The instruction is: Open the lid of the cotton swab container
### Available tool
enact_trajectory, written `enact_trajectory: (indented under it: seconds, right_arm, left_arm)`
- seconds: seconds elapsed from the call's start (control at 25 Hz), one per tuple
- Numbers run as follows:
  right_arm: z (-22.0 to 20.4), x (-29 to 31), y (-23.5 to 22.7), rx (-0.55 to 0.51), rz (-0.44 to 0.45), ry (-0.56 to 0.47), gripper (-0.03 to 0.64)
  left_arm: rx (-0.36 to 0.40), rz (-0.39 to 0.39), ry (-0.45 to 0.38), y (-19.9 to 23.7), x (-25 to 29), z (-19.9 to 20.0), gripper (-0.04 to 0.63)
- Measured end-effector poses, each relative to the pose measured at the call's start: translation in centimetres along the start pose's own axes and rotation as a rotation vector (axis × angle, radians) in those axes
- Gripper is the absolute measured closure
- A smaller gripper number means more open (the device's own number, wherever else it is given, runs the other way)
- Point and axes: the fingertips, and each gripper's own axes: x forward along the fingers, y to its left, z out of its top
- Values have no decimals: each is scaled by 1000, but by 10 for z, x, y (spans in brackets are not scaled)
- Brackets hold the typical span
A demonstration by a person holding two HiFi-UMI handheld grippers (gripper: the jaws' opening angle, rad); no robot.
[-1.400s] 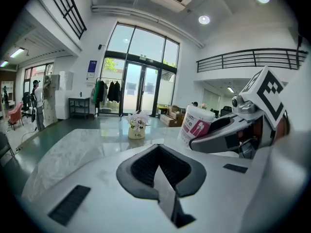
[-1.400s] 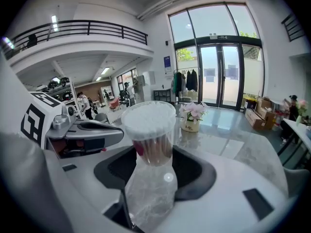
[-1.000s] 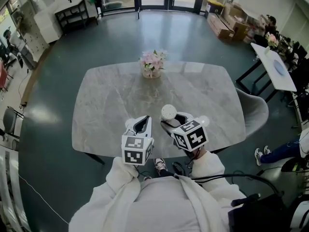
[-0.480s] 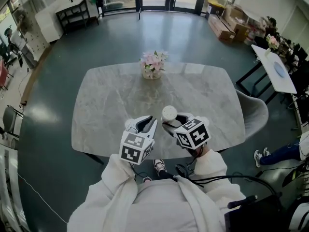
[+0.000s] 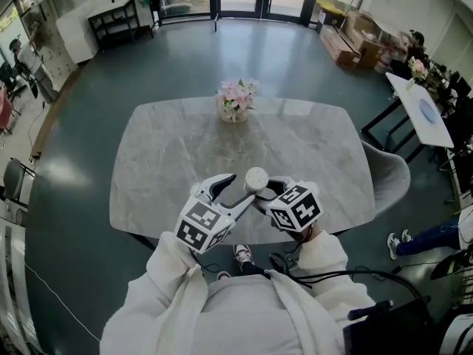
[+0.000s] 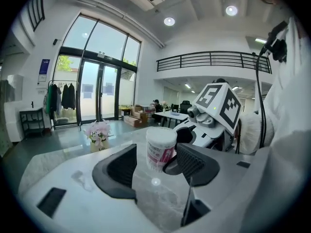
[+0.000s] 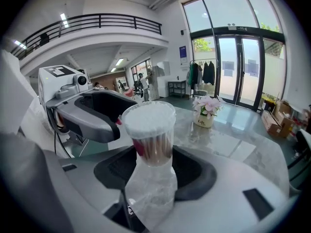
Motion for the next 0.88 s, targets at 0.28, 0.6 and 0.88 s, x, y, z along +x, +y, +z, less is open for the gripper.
enact_trajectory:
  seconds: [0.28, 0.6, 0.88]
  right_arm:
    - [5, 3, 21, -46, 54, 0, 330]
    - [1, 6, 27, -61, 81, 13, 331]
    - [0, 8, 29, -88, 92, 4, 336]
  left_arm:
    - [55, -44, -2, -8, -2, 9, 353]
    - [72, -19, 17, -8, 2, 3, 354]
    - [36, -60, 64, -6, 0, 0, 359]
